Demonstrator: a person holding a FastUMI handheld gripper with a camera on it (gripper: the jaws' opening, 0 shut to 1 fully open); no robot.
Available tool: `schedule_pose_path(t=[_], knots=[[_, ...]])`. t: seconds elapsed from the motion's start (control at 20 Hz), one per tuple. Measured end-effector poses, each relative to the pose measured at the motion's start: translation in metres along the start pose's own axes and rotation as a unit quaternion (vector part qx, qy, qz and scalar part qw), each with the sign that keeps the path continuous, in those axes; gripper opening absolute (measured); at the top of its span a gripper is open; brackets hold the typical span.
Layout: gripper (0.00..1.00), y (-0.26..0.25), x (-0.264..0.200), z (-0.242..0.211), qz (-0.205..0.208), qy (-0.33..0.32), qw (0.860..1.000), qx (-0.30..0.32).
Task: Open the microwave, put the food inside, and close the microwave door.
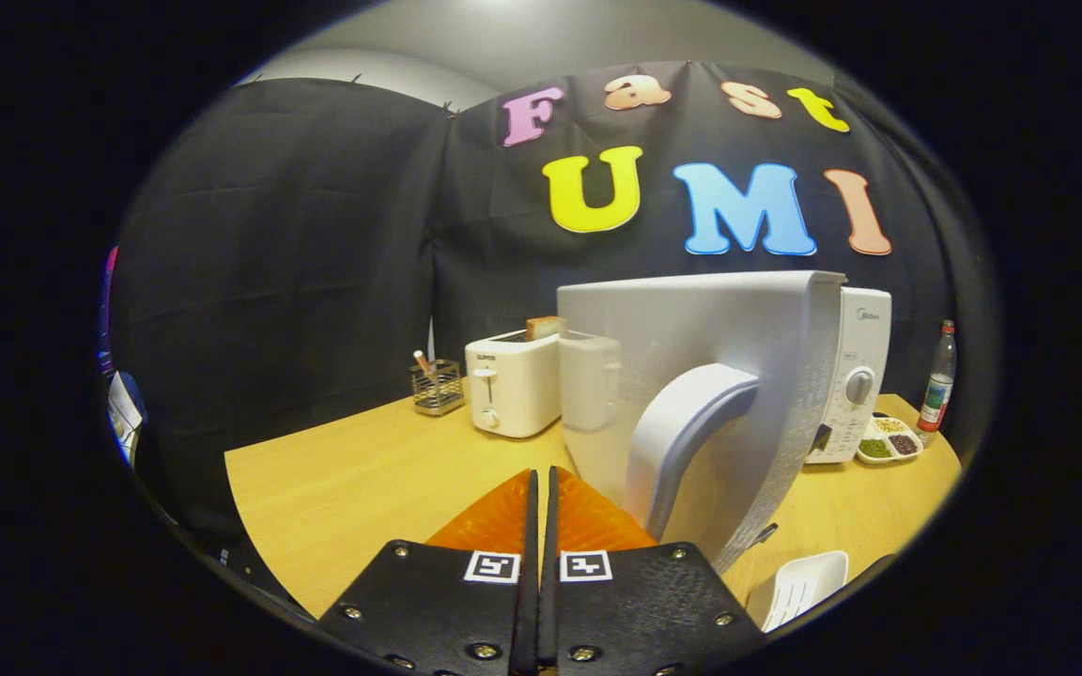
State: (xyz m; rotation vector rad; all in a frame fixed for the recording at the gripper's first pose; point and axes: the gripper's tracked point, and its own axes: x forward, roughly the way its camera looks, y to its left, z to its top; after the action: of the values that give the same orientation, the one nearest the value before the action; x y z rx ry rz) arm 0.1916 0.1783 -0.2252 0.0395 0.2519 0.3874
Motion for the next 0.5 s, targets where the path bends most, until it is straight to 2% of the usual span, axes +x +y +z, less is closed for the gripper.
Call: schedule_pose_path(t=[0.25,0.5], knots=[[0.01,-0.067,0.013,0.006,-0.067,-0.006,0.998,-0.006],[0.02,-0.135,0.039,0.02,-0.14,-0.018,0.99,-0.028]])
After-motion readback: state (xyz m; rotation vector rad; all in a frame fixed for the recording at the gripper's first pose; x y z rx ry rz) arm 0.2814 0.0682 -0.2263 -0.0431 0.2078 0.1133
